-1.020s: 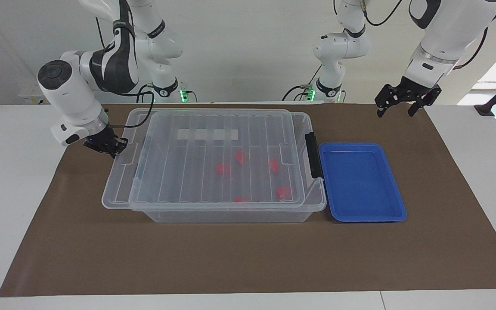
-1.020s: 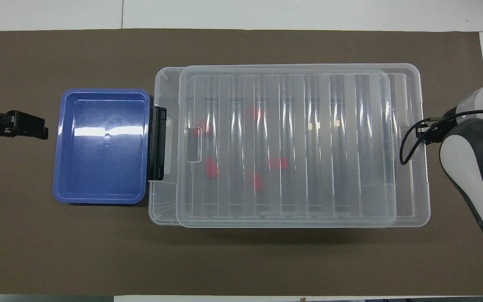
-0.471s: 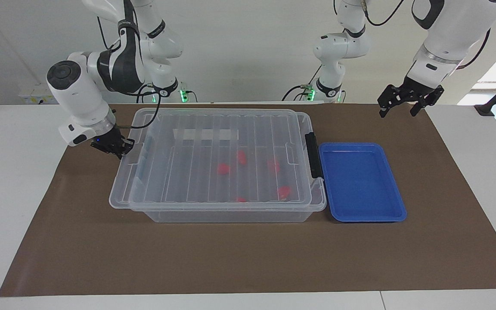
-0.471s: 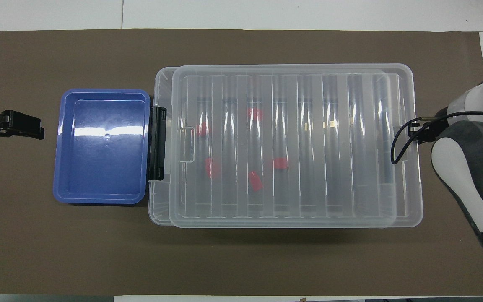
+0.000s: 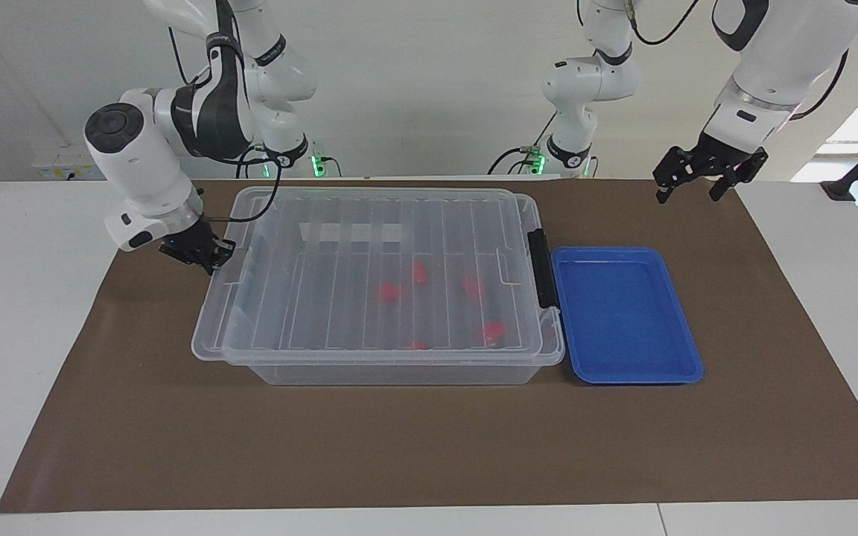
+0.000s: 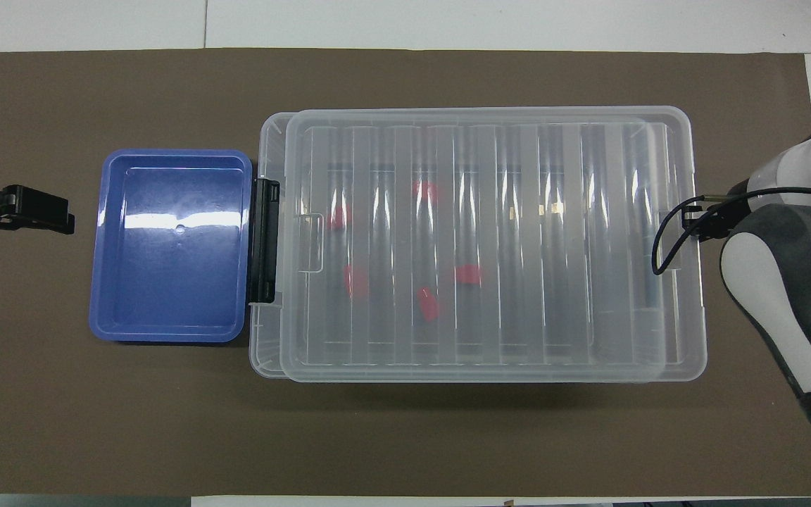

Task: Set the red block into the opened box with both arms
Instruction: 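Slide the lid with the right gripper toward the blue tray to close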

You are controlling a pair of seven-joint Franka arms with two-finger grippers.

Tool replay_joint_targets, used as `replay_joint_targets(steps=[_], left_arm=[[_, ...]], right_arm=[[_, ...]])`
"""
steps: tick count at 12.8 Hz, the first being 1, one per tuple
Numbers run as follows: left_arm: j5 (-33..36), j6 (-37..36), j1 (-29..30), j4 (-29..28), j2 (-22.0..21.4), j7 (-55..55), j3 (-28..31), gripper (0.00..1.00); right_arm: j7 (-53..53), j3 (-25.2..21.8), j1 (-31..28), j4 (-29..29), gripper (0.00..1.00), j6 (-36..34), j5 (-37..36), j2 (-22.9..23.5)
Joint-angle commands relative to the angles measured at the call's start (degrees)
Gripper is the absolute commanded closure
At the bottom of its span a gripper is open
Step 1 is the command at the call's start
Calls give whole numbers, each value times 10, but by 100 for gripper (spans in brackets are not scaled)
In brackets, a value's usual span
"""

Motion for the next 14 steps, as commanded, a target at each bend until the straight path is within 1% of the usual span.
replay_joint_targets(steps=[1, 6, 7, 8, 11, 12, 13, 14], left_arm=[[-10, 6, 2, -18, -15, 5, 4, 0], [-10, 6, 2, -18, -15, 5, 3, 0], [-10, 6, 2, -18, -15, 5, 4, 0], [-10, 6, 2, -18, -15, 5, 4, 0], [-10, 6, 2, -18, -15, 5, 3, 0], [-10, 6, 2, -18, -15, 5, 3, 0], [-10, 6, 2, -18, -15, 5, 4, 0], [-10, 6, 2, -18, -15, 5, 3, 0]], right_arm=[[24, 20, -8, -20, 100, 20, 12, -3], [17, 26, -9, -12, 100, 12, 11, -2], [12, 25, -10, 9, 100, -7, 11, 3], [-2, 22, -10, 45, 100, -48, 11, 14], [-18, -4, -10, 135, 100, -163, 10, 8], [-18, -15, -10, 174, 97, -208, 10, 7], [-18, -19, -10, 211, 88, -241, 11, 11], [-18, -24, -10, 233, 79, -270, 11, 10]])
